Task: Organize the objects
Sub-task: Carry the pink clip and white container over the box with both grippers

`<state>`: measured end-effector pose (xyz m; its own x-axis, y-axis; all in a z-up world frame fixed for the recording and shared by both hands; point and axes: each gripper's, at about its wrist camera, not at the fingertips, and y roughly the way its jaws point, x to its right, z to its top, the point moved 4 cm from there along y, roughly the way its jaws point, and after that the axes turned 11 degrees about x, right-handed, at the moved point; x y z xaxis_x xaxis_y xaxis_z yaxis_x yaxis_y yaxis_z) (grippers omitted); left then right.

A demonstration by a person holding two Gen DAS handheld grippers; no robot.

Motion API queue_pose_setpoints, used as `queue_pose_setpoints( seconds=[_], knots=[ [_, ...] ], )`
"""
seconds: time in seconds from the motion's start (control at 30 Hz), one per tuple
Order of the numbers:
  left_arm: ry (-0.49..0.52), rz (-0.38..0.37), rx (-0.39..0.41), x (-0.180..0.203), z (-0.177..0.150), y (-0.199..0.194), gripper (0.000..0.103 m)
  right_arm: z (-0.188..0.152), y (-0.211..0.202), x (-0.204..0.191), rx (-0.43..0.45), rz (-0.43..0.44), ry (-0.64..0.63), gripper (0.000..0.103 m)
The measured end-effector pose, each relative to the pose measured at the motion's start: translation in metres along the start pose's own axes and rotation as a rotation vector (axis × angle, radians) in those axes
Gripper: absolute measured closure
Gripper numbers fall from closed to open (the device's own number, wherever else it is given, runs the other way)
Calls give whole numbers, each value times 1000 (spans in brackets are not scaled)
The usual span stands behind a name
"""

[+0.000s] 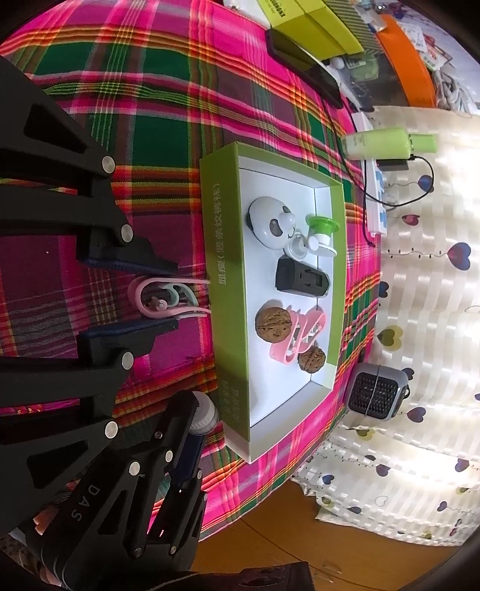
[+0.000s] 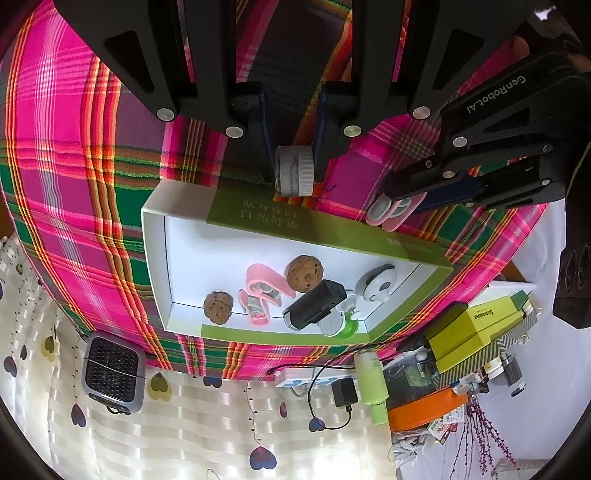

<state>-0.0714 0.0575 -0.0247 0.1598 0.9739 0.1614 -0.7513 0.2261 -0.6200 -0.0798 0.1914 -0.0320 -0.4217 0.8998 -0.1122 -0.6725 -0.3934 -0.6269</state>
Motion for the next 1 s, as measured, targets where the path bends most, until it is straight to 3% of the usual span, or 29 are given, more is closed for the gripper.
queue_pose_setpoints(
  seconds=[1.0],
  knots=[
    [22,4,69,8,16,-31,82,15,-26,-11,73,7,15,83]
  ],
)
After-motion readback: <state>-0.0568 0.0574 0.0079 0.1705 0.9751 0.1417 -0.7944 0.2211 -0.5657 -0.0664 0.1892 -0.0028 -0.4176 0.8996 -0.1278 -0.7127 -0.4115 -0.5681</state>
